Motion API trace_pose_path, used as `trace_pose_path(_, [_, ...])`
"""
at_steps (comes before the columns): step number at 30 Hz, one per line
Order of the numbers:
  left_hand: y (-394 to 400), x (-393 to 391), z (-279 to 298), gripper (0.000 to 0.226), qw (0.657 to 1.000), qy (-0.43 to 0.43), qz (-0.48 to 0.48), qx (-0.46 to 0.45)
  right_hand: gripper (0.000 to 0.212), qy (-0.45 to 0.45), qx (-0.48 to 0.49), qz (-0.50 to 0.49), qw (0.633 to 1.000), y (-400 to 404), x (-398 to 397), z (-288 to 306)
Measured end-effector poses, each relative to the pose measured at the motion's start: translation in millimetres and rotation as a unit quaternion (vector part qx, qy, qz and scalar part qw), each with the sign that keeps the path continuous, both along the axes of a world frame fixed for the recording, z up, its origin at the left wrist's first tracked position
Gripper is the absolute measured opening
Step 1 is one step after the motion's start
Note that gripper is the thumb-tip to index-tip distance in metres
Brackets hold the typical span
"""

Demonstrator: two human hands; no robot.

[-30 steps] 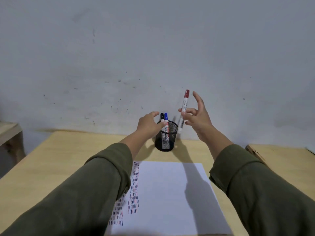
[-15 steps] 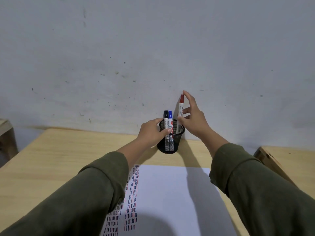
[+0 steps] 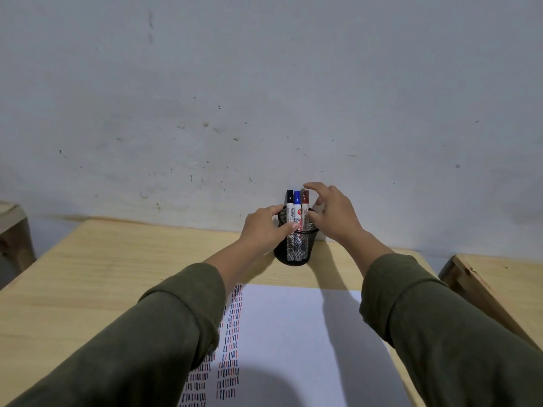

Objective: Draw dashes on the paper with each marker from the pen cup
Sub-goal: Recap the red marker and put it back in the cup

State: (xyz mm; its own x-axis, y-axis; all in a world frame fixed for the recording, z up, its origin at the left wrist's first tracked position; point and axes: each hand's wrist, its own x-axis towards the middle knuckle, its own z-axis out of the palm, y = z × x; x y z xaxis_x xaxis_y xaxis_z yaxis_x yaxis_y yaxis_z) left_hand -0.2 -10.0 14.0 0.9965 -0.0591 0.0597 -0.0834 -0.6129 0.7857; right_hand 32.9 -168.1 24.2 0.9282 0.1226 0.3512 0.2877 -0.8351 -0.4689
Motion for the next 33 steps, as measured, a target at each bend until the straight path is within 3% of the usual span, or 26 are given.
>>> trace_pose_path(10, [-0.2, -0.4, -0.6, 0.061, 1.000, -0.002, 0.000, -0.027, 0.041, 0.023, -0.029, 0.001, 0.999, 5.3, 9.6, 1.5])
trace_pose_path(19, [-0.9, 1.8, -4.0, 0.060, 1.000, -0.003, 0.007, -0.029, 0.041, 0.031, 0.133, 0.032, 0.990, 2.4, -4.6, -3.2])
trace_pose_path(24, [0.1, -0.5, -2.1, 0.068, 1.000, -0.011, 0.014, 0.022, 0.040, -0.002, 0.230, 0.003, 0.973, 6.5, -14.8, 6.6])
trace_pose_path(29, [7.1, -8.5, 24.6, 0.045, 0.992, -0.081, 0.049, -0.085, 0.045, -0.059, 0.388, -0.015, 0.920, 5.3, -25.3, 43.0])
trace_pose_path(33, [9.4, -21.8, 51.7, 0.028, 0.974, -0.103, 0.021, -0.203, 0.040, -0.026, 0.437, 0.052, 0.898, 13.5, -47.5, 58.0])
